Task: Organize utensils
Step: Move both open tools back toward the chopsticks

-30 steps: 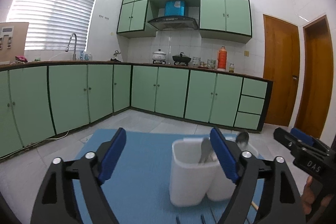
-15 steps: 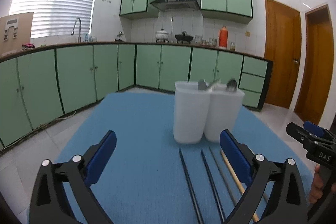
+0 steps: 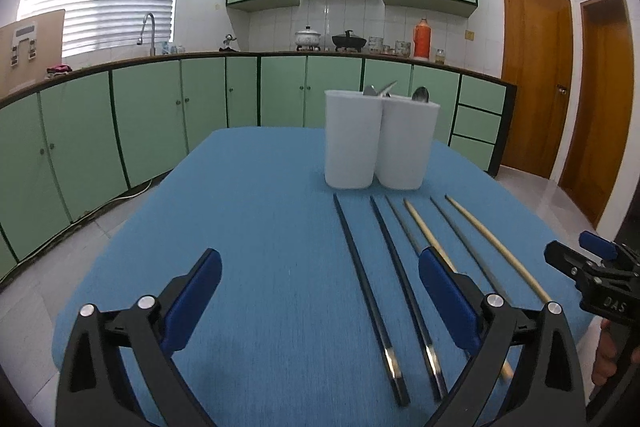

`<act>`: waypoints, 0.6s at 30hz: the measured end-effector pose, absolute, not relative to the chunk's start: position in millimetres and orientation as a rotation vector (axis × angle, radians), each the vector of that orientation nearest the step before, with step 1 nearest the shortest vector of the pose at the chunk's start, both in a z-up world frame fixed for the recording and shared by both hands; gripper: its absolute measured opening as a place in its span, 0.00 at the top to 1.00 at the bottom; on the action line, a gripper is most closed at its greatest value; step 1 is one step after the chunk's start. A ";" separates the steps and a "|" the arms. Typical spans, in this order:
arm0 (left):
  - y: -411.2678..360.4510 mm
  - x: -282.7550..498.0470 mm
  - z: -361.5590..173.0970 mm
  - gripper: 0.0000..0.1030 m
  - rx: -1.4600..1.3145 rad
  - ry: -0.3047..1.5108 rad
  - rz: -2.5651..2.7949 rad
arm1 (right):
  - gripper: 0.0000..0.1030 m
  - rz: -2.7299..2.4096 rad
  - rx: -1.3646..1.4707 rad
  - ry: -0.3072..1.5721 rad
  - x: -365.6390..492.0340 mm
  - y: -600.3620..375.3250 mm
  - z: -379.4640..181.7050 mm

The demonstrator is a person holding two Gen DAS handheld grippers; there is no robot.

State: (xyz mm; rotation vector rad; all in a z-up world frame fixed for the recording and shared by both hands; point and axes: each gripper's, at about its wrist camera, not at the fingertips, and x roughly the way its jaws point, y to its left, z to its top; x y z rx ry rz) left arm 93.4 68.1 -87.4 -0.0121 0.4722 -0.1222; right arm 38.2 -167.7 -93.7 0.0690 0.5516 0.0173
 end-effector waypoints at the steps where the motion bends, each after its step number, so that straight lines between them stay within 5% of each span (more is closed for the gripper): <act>1: 68.0 91.1 -88.8 0.06 -0.013 0.476 -0.121 | 0.07 0.018 0.069 0.558 32.6 -168.6 -96.9; 6: 68.2 76.8 -95.9 0.06 -0.007 0.482 -0.109 | 0.08 0.015 0.043 0.580 13.1 -170.0 -110.6; 18: 67.5 52.3 -107.0 0.06 -0.004 0.486 -0.098 | 0.55 0.061 0.043 0.602 -0.3 -167.9 -122.5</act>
